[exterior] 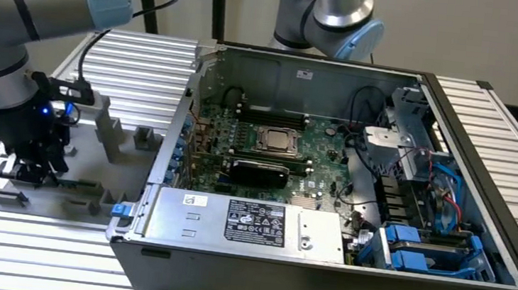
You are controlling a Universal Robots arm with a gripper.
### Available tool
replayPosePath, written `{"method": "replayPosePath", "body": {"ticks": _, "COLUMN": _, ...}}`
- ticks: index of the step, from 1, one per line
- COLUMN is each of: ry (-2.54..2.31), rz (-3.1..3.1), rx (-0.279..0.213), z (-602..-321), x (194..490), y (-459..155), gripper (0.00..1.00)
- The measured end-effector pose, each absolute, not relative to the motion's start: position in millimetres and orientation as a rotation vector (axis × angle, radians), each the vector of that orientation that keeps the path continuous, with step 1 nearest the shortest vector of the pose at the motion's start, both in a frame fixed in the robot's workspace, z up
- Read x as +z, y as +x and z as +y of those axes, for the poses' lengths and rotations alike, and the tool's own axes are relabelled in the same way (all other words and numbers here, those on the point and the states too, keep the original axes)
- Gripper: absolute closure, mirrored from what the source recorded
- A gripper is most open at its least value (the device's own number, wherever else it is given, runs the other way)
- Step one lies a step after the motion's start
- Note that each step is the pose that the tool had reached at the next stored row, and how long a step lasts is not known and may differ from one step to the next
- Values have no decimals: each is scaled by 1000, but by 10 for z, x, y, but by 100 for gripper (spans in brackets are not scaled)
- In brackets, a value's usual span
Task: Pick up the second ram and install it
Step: 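Pick up the second ram and move it above second insertion slot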
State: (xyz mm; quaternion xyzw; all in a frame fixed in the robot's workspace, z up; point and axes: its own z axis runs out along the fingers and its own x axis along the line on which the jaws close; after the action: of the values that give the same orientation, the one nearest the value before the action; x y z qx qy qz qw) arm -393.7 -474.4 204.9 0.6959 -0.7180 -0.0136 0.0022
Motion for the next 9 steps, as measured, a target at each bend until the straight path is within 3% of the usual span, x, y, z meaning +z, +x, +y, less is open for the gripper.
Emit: {"method": "replayPosePath", "body": {"ticks": 9, "ry": 2189, "rz": -2250, "rx": -45, "z": -4744, "x": 1956, "y": -3917, "gripper": 0}}
